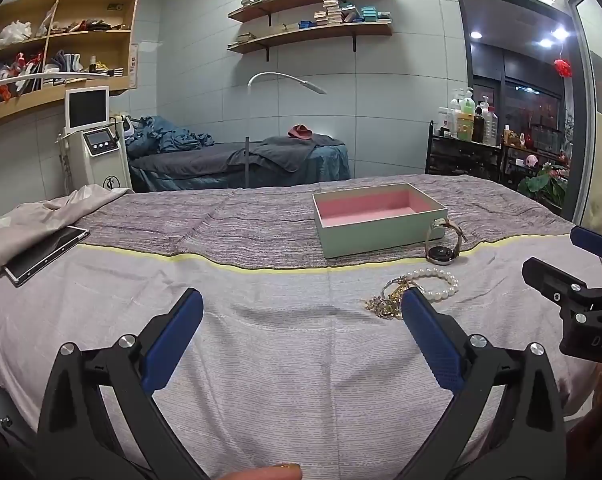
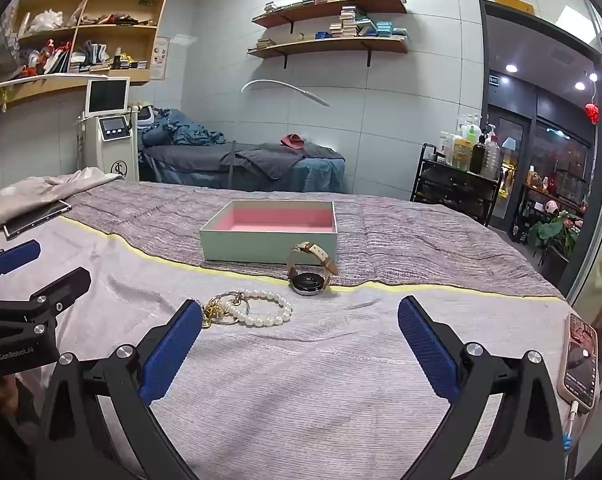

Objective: Organize jewelry

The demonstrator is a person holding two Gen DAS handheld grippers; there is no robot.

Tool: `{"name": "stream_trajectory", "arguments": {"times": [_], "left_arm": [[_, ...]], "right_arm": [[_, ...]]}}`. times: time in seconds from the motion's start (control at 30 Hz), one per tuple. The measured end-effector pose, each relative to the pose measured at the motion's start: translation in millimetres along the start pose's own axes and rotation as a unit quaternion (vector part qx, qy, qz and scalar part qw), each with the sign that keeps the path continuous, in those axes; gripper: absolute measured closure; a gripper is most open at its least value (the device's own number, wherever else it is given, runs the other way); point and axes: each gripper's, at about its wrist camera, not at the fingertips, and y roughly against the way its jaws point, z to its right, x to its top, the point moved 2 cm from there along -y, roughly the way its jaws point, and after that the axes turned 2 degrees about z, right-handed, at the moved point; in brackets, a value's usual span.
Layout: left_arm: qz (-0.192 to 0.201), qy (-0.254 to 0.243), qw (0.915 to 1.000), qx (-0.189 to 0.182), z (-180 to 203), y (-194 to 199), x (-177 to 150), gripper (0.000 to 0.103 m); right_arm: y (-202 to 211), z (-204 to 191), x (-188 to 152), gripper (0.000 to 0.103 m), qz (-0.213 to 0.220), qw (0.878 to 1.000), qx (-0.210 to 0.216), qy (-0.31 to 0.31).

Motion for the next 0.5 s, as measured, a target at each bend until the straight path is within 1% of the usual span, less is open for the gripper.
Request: {"name": "stream_trajectory", "arguments": {"times": [0.5], "left_arm": [[0.0,-0.004,1.0,0.0,0.7,-0.8,-1.6,0.005]], "right_arm": [[-1.3,-1.1,0.5,0.007,-0.001,1.0,0.0,0.001]]}}
